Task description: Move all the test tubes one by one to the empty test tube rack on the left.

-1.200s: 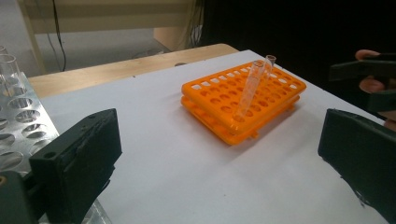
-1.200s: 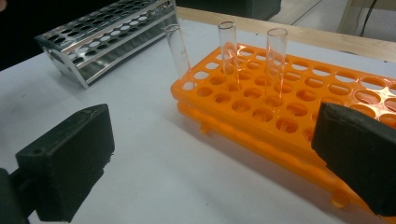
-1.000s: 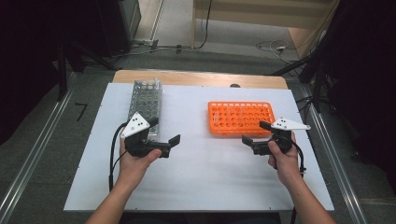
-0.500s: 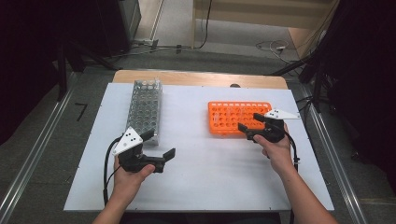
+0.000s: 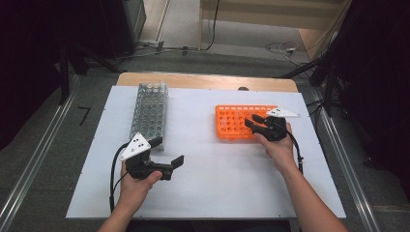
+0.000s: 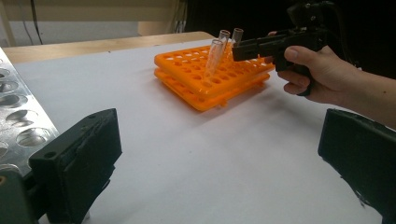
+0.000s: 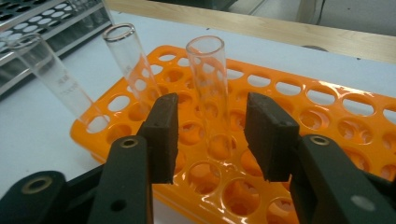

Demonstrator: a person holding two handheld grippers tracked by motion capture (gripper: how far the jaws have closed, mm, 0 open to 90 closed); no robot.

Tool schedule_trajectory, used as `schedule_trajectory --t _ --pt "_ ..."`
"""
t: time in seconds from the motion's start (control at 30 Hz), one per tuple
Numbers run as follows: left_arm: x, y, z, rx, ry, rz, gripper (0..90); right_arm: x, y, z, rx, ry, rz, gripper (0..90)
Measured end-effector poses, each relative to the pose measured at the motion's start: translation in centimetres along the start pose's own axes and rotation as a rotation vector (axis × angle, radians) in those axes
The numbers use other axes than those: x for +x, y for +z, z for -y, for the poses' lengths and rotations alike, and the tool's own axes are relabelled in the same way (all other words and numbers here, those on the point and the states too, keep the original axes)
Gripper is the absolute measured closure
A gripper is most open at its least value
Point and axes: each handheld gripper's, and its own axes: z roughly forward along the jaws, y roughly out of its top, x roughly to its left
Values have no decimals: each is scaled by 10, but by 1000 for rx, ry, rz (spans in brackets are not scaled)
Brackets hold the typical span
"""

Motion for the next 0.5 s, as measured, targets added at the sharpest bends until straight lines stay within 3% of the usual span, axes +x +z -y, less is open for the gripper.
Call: schedule_trajectory --t 0.5 --pt "-1 2 1 6 -5 8 0 4 15 6 24 -17 74 675"
